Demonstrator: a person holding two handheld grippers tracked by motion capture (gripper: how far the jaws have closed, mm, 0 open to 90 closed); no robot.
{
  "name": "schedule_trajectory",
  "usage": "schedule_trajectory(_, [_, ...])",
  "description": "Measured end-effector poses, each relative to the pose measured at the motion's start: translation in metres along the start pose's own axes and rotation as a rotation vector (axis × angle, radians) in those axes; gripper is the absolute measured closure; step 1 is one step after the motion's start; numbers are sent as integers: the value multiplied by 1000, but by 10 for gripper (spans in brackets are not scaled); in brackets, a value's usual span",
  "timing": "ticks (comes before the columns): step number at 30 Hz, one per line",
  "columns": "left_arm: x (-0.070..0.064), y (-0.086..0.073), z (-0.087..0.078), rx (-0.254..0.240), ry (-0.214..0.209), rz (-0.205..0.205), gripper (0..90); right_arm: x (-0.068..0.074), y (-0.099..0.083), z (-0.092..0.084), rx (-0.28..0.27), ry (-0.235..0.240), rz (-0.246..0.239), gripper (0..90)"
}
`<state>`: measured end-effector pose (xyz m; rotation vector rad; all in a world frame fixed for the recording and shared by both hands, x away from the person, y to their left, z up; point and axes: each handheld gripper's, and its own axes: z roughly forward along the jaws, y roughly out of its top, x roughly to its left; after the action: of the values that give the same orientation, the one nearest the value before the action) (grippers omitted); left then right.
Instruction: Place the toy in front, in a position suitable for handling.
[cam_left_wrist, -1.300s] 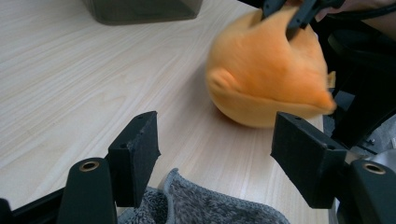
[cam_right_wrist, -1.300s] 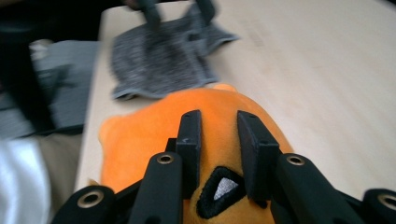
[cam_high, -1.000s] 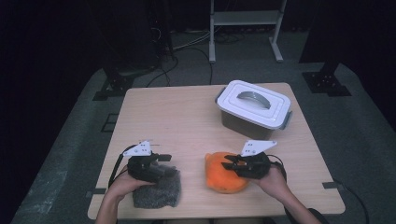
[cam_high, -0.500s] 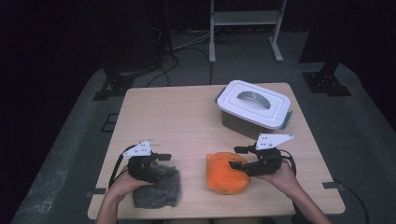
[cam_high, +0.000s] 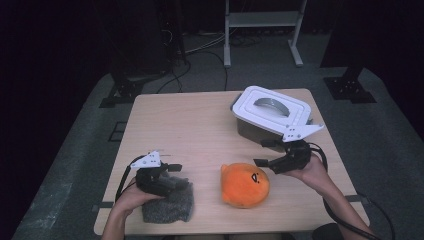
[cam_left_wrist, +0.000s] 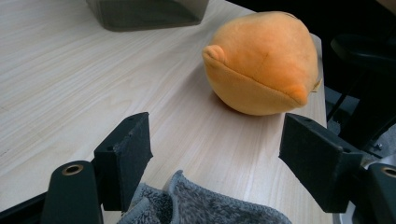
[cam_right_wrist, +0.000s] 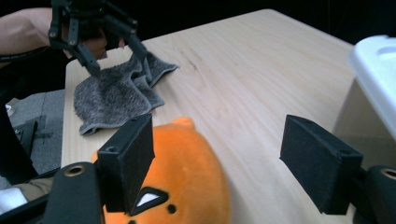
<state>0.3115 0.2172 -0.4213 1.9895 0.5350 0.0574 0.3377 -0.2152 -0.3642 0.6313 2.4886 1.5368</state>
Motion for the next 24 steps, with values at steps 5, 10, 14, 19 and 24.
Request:
schedule_trajectory(5, [0, -1, 0, 4, -1, 0, 229, -11, 8, -6, -7, -19, -10, 231])
schedule_trajectory(10, [0, 0, 1, 3, -2, 5, 219, -19, 14, -9, 14, -38, -22, 229])
schedule_trajectory(14, [0, 0, 1, 2, -1, 6, 210, -27, 19, -13, 14, -51, -24, 229])
schedule_trajectory(19, [0, -1, 2, 4, -1, 1, 196, -35, 24, -16, 13, -61, -30, 229])
schedule_trajectory(24, [-1, 0, 2, 8, 0, 5, 193, -39, 25, -15, 19, -63, -30, 229])
